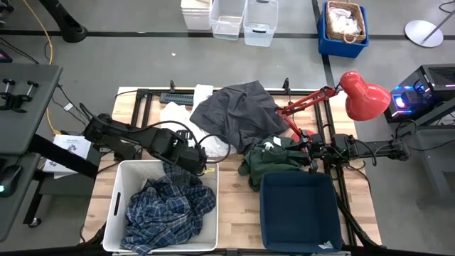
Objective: Sort clothes
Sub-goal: Put the blue checkered pajamas into the white bin
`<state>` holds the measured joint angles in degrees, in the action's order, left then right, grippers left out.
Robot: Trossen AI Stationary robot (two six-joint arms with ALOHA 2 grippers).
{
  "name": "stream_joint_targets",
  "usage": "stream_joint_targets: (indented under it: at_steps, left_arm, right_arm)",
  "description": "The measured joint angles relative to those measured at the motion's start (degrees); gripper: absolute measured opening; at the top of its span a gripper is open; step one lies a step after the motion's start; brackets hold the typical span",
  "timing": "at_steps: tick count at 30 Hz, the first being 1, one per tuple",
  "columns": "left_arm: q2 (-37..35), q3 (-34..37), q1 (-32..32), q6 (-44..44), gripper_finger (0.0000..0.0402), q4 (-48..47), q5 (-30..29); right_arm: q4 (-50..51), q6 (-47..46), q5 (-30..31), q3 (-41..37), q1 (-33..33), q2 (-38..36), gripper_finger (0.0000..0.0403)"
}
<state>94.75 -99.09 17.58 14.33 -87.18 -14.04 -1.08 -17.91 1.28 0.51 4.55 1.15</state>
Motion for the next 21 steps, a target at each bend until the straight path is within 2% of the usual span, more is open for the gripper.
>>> stream_joint_targets:
  at_steps: [7,16,18,21]
  left_arm:
    - [-0.22,-0.99,0.07,1.46,0.0002,-0.09,-0.07]
    - [-0.31,-11.10,0.73,2.03,0.0001,-0.70,-0.50]
    - [-0.31,-13.24,1.40,1.63,0.0001,-0.57,2.06]
    - [-0.31,-16.51,3.92,0.34,0.0001,0.17,11.18]
  right_arm:
    - [0.01,0.00,0.02,-0.02,0.00,0.00,0.0179]
    - [0.00,0.00,0.01,-0.01,-0.02,0.00,0.0179]
    - [0.01,0.00,0.02,0.00,-0.02,0.00,0.0179]
    - [0.00,0.00,0.02,-0.02,-0.02,0.00,0.0179]
